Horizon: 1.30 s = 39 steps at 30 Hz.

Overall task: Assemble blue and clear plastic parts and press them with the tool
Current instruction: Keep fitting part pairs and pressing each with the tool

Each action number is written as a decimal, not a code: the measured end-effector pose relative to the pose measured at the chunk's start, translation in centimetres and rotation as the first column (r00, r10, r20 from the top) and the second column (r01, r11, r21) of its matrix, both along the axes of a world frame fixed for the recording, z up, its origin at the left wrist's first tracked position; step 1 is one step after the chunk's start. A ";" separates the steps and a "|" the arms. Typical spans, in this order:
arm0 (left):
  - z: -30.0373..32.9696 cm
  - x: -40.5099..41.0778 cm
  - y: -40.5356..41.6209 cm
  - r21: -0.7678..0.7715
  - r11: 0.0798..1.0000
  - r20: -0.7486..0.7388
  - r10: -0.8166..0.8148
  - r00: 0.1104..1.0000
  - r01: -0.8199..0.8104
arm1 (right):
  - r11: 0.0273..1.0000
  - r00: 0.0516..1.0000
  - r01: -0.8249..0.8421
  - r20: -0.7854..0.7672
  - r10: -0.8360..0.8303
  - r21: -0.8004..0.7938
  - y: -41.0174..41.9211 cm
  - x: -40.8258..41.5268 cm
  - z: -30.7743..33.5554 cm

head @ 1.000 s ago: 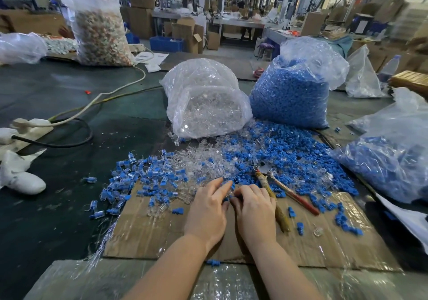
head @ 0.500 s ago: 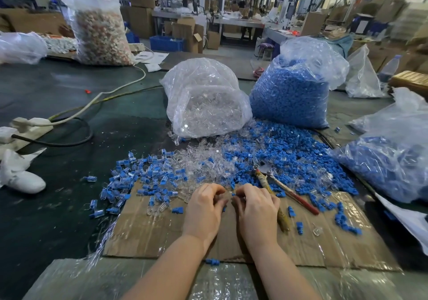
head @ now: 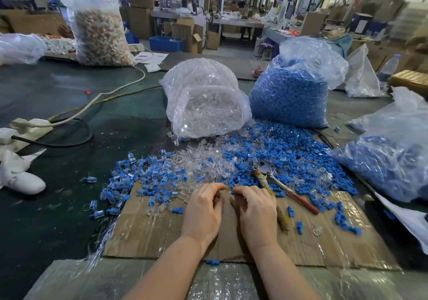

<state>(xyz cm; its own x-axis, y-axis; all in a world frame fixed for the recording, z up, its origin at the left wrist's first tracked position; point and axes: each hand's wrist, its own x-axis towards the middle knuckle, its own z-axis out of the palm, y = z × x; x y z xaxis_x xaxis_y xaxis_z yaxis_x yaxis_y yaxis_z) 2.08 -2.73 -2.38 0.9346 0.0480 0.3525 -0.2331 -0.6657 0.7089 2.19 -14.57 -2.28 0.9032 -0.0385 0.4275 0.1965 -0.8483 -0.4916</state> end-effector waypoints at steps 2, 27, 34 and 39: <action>0.0 0.0 0.0 0.015 1.000 0.005 -0.005 1.000 0.005 | 1.000 1.000 0.002 -0.006 -0.002 0.012 0.0 0.0 0.0; 0.2 -0.1 0.3 -0.290 0.954 -0.105 0.045 0.993 -0.074 | 0.992 0.991 -0.125 0.058 0.123 0.033 0.2 -0.5 0.4; 0.4 -0.3 0.4 -0.249 0.968 -0.093 0.012 0.996 -0.035 | 0.991 0.991 -0.128 0.028 0.128 0.031 0.2 -0.5 0.5; 0.7 -0.5 0.4 -0.288 0.957 -0.116 -0.012 0.993 -0.022 | 0.992 0.992 -0.123 0.003 0.123 0.025 0.1 -0.3 0.4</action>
